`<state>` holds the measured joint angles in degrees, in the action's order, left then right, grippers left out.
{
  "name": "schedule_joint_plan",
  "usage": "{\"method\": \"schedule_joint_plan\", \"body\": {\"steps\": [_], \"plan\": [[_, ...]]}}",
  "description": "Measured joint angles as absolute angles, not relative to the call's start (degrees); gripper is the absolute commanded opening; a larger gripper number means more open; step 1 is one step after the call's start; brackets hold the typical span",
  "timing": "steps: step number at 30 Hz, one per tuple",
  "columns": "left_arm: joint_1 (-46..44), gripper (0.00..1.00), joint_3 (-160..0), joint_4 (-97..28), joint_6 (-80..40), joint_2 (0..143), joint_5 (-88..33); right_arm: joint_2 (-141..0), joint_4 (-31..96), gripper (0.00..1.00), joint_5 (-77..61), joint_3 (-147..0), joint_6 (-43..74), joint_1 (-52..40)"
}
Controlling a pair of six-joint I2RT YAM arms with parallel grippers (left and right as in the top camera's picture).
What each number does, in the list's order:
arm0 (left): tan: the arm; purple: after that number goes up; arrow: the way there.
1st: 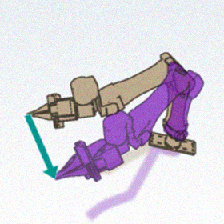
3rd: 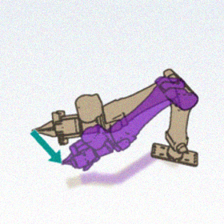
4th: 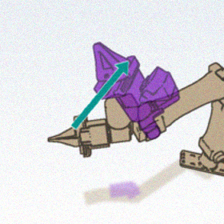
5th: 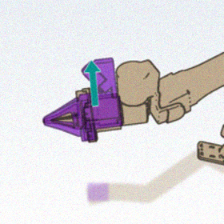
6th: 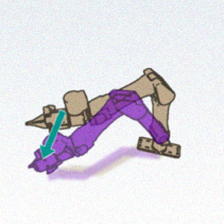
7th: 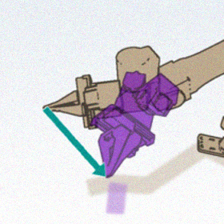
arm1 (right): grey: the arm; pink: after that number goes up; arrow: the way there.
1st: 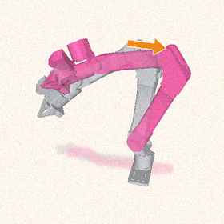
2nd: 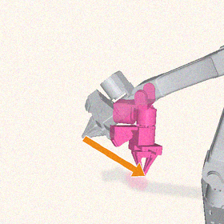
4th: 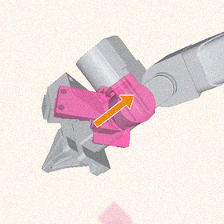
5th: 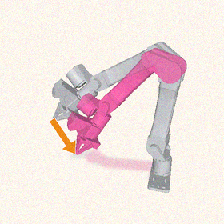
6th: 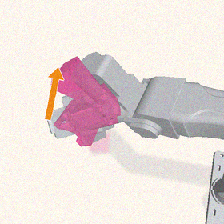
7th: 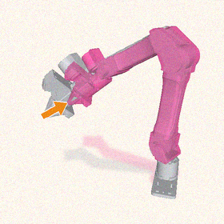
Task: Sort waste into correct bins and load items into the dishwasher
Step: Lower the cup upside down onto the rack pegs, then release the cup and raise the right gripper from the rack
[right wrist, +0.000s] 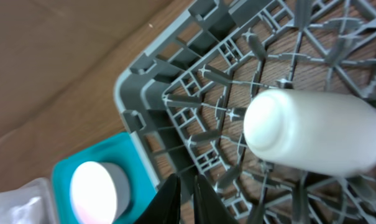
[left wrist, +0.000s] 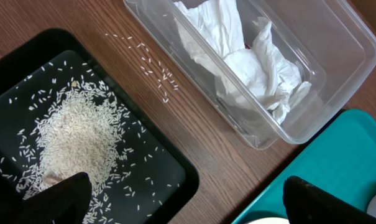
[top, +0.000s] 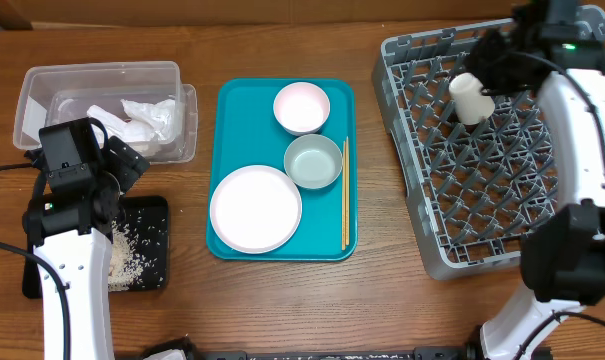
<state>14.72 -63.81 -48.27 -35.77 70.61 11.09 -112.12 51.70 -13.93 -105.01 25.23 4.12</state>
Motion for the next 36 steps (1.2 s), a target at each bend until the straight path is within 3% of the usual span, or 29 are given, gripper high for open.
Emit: {"method": "schedule_joint_plan", "body": {"steps": [13,28,31,33,36], "plan": [[14.7,1.00,-63.8,-48.2,-35.8,70.6,11.1,-119.1,53.8,0.04,-5.0,-105.0,27.2,5.3],[14.7,1.00,-63.8,-48.2,-35.8,70.6,11.1,-111.9,60.7,0.05,-0.1,-105.4,28.2,5.6],[14.7,1.00,-63.8,-48.2,-35.8,70.6,11.1,-107.7,62.1,0.19,-2.1,-105.4,27.2,5.6],[14.7,1.00,-63.8,-48.3,-35.8,70.6,11.1,-105.9,63.1,0.47,-5.0,-105.4,25.2,5.5],[14.7,1.00,-63.8,-48.2,-35.8,70.6,11.1,-105.4,64.1,0.66,-9.3,-105.3,20.7,4.4]]}}
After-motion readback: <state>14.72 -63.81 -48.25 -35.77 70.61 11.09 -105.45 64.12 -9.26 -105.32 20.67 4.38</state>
